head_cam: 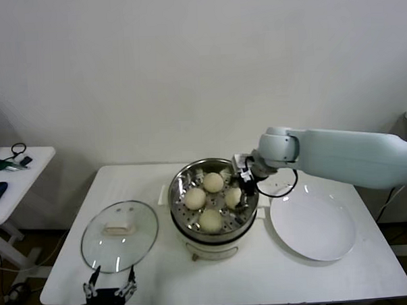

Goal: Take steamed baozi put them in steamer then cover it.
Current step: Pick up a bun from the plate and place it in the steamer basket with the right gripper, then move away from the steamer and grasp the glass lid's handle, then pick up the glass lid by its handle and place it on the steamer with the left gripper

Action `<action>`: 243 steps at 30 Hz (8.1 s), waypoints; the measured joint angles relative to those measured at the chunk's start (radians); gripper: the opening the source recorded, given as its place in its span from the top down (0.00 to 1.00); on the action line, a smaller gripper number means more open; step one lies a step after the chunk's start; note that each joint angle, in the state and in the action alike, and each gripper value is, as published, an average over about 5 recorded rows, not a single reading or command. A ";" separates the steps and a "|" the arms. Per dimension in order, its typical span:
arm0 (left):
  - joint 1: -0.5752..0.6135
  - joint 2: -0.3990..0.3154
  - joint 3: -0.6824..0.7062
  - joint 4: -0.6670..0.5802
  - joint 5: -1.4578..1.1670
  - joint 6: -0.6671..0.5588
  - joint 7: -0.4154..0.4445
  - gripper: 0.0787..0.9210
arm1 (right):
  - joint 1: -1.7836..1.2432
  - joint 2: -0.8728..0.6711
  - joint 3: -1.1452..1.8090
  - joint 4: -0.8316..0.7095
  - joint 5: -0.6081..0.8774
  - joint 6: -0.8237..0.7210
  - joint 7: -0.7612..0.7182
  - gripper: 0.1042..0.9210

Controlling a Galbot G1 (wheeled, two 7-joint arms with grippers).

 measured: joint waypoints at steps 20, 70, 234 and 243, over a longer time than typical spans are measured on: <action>-0.036 0.040 -0.039 -0.026 -0.044 0.028 0.012 0.12 | 0.007 -0.112 0.249 0.030 0.249 -0.075 0.236 0.12; -0.214 0.284 -0.031 0.227 0.783 -0.221 -0.276 0.12 | -2.271 0.200 2.140 0.199 -0.041 0.880 0.616 0.12; -0.833 0.029 0.800 0.350 1.603 0.530 0.286 0.94 | -2.261 0.394 2.127 0.132 -0.252 0.986 0.693 0.12; -0.817 0.034 0.798 0.338 1.600 0.520 0.292 0.85 | -2.260 0.394 2.125 0.134 -0.253 0.985 0.689 0.12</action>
